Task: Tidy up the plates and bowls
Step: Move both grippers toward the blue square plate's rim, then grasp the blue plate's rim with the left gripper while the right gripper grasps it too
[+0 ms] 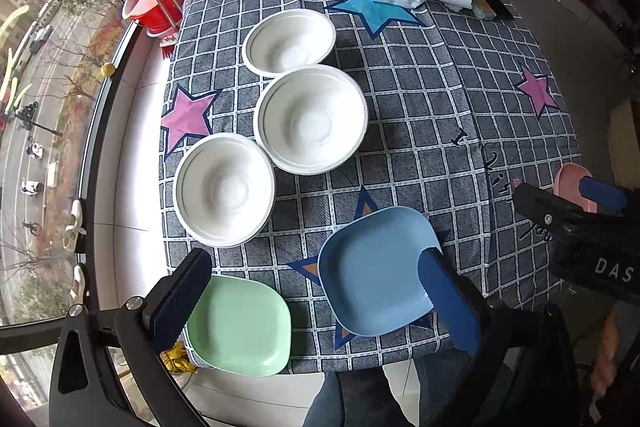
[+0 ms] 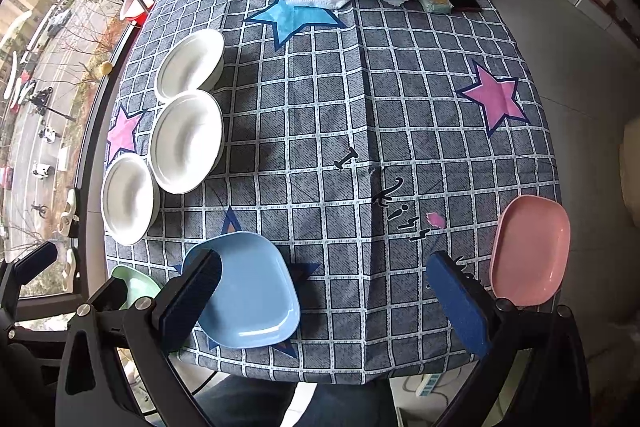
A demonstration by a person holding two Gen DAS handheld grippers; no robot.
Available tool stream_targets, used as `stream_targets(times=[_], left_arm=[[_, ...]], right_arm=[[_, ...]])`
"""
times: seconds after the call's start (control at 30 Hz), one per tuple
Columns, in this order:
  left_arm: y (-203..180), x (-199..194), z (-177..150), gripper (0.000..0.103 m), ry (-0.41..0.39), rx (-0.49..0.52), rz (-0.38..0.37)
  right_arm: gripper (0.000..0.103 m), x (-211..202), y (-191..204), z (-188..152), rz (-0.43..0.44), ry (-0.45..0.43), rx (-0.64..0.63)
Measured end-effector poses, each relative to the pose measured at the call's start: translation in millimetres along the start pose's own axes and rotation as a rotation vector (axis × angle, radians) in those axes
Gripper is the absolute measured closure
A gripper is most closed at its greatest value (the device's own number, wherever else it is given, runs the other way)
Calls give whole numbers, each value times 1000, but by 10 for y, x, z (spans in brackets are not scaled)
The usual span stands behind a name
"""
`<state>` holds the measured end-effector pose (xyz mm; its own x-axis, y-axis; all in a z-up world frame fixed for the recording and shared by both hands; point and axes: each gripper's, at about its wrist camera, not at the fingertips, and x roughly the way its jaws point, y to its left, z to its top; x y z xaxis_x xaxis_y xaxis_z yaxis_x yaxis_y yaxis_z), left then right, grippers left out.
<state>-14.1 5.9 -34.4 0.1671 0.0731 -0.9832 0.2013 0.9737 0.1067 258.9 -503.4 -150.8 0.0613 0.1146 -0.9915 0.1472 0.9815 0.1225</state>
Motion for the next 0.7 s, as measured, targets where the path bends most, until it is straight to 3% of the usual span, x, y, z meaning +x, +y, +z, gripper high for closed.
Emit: stream_targets(times=[0.47, 0.7], left_arm=[[-42, 348, -83, 0, 63, 16, 0], [-58, 829, -165, 0, 152, 9, 9]], right_arm=[[0, 269, 53, -86, -15, 57, -26], [0, 698, 97, -161, -47, 137, -70]])
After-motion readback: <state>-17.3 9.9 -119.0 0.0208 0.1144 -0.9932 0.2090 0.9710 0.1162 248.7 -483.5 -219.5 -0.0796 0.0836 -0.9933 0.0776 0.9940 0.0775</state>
